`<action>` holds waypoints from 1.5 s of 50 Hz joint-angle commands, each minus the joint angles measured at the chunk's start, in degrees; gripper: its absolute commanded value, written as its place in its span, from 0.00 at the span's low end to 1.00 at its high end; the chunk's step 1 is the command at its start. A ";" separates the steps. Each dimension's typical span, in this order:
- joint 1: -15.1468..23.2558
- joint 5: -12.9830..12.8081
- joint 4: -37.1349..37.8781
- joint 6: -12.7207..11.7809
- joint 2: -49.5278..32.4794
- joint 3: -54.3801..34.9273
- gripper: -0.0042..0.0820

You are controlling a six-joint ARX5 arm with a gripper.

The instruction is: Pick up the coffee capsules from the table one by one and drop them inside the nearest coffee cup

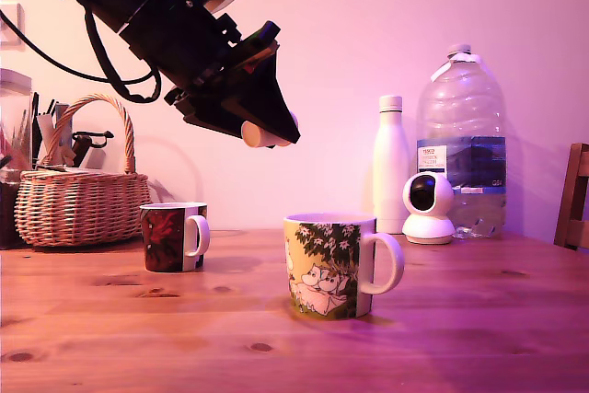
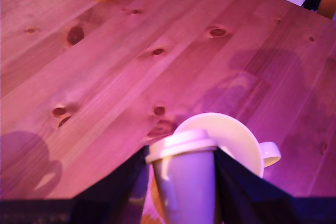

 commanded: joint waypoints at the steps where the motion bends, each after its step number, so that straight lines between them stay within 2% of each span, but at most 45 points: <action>1: 0.42 -0.26 2.43 -0.57 -0.15 -0.79 0.36; 21: 0.33 -0.26 3.28 -0.57 -0.15 -0.79 0.36; 39: -2.49 -0.22 1.42 -0.35 0.15 2.08 0.36; 51: -4.48 -0.07 -4.28 -0.35 3.89 7.15 0.36; 61: -5.70 -0.20 -12.33 -0.35 8.39 13.07 0.36; 62: -5.84 -0.24 -13.14 1.60 8.85 13.57 0.36; 75: -6.93 -0.37 -17.59 1.97 12.46 15.08 0.36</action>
